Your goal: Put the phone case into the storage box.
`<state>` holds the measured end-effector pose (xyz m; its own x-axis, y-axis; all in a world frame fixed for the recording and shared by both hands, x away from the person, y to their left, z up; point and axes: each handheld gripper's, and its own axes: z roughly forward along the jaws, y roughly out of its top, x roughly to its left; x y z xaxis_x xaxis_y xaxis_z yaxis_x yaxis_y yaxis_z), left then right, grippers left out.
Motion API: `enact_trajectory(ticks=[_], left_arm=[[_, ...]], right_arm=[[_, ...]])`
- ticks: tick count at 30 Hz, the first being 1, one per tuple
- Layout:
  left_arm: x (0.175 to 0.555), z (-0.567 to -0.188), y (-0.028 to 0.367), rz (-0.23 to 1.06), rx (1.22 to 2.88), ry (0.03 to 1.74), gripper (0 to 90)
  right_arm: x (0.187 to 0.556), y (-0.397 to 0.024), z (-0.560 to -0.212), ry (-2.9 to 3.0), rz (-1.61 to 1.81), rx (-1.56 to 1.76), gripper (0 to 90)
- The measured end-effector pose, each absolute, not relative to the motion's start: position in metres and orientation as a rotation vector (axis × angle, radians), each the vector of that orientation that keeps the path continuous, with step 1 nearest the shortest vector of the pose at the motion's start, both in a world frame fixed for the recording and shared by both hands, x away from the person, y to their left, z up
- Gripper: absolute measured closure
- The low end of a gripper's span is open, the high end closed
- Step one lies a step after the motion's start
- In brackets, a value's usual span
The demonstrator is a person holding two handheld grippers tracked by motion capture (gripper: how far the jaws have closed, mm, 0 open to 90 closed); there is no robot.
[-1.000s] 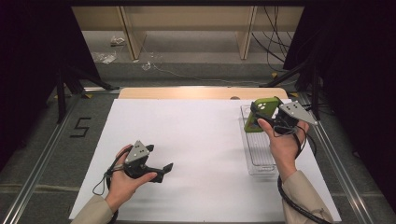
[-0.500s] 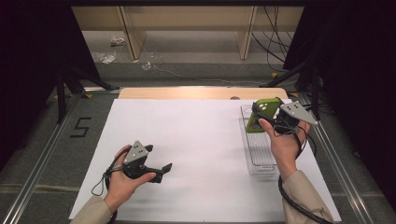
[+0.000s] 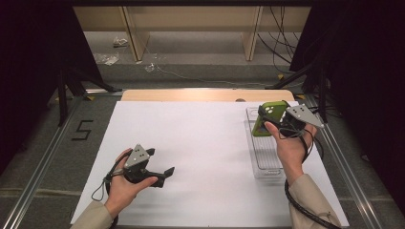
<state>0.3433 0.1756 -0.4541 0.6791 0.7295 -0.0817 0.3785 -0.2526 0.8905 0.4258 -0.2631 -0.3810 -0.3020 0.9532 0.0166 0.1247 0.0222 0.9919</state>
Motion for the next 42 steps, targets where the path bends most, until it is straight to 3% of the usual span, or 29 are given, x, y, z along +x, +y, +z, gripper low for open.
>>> enact_trajectory(ticks=[42], left_arm=[[0.342,-0.456,0.179,0.426,1.872,0.873,0.3]], right_arm=[[0.447,-0.264,-0.394,1.580,1.304,1.152,17.2]])
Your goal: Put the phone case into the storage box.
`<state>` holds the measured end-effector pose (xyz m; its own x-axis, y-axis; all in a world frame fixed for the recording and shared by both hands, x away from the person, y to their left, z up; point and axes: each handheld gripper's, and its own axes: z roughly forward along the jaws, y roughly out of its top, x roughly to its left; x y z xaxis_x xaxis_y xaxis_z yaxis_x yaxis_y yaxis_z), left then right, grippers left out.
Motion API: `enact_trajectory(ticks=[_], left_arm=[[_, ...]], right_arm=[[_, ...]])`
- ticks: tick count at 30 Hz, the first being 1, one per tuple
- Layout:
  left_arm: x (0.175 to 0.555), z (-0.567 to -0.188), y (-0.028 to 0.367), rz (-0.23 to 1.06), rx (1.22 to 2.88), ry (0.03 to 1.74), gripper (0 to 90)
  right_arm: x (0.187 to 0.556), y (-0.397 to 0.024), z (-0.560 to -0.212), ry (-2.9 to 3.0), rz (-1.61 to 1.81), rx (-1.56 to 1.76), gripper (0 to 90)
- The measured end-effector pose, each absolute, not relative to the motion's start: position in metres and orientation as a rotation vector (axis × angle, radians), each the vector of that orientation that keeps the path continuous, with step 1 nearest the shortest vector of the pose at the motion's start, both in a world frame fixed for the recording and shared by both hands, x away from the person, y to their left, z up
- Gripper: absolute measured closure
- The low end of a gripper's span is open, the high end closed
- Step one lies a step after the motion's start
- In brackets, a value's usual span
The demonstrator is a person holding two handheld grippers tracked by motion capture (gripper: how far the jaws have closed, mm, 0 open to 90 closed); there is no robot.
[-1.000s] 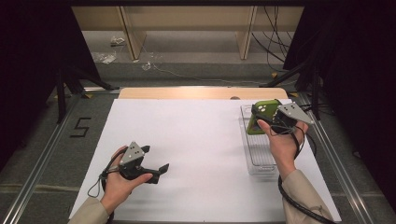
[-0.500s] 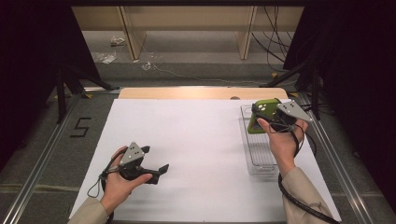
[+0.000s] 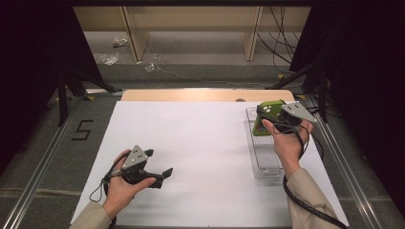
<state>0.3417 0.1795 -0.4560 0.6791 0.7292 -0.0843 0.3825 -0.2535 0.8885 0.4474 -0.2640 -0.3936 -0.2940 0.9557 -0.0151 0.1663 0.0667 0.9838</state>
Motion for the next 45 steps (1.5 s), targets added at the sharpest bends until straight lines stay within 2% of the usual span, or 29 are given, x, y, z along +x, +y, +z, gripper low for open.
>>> enact_trajectory(ticks=[45], left_arm=[[0.342,-0.456,0.179,0.423,1.874,0.871,0.6]], right_arm=[[0.474,-0.264,-0.400,1.613,1.242,1.188,17.3]])
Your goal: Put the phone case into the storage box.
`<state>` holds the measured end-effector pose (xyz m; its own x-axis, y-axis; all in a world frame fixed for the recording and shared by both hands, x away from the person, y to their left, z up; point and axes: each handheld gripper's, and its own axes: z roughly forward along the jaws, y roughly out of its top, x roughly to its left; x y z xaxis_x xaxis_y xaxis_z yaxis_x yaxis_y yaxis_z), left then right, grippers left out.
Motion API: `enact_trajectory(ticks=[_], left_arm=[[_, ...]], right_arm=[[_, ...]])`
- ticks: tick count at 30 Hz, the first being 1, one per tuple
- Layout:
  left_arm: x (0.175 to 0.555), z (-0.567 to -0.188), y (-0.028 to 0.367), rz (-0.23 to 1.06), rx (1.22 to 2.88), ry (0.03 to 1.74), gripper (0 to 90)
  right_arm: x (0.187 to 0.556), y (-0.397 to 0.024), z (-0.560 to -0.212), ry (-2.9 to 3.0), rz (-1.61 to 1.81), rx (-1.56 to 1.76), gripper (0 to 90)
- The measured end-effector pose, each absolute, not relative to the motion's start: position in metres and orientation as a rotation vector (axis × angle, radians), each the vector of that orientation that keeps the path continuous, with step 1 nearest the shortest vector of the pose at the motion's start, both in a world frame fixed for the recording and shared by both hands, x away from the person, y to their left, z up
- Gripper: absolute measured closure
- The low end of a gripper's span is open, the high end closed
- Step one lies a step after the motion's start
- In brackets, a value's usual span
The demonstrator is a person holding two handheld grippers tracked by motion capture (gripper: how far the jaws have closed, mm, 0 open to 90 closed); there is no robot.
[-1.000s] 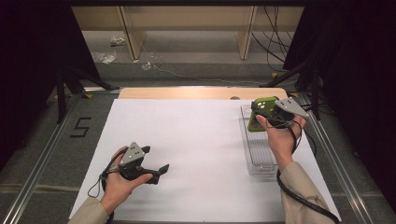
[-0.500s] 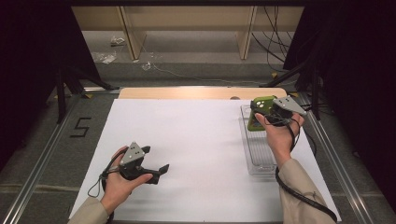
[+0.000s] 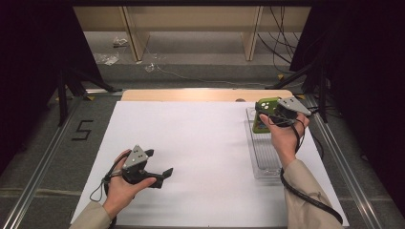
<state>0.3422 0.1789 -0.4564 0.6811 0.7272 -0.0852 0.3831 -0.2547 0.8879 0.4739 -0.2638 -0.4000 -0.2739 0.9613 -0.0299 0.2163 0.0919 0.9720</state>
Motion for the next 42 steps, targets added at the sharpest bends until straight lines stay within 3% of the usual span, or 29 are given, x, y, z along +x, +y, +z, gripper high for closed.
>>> enact_trajectory(ticks=[42], left_arm=[[0.342,-0.457,0.178,0.417,1.876,0.869,0.9]], right_arm=[[0.497,-0.256,-0.407,1.624,1.202,1.201,17.3]])
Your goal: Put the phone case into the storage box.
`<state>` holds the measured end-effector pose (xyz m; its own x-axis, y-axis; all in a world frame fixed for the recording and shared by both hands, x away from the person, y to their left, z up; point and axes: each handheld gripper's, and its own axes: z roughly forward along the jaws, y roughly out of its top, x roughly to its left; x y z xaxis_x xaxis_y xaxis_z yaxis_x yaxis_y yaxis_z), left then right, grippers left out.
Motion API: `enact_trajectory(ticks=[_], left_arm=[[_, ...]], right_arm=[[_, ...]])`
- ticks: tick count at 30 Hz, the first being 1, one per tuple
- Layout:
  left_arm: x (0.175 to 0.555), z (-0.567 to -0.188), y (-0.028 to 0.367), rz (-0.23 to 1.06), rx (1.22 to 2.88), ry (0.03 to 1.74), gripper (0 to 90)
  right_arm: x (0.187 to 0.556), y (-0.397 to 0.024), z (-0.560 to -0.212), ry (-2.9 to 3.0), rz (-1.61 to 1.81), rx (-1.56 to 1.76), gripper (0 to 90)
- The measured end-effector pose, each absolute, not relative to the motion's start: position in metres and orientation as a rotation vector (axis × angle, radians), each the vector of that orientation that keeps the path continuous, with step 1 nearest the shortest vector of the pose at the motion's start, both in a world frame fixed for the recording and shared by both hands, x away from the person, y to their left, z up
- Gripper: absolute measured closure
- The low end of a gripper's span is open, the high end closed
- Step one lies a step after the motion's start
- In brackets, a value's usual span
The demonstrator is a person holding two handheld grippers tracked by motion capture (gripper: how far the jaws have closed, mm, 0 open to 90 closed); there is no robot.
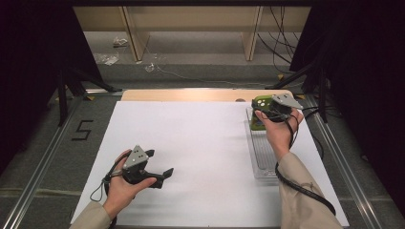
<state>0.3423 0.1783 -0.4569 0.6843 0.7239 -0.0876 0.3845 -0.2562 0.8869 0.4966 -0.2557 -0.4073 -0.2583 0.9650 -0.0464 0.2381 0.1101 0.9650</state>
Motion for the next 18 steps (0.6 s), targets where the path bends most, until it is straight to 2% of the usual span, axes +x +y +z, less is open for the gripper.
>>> enact_trajectory(ticks=[18], left_arm=[[0.3426,-0.4571,0.1783,0.416,1.877,0.869,1.0]], right_arm=[[0.5045,-0.2565,-0.4094,1.618,1.186,1.214,17.3]])
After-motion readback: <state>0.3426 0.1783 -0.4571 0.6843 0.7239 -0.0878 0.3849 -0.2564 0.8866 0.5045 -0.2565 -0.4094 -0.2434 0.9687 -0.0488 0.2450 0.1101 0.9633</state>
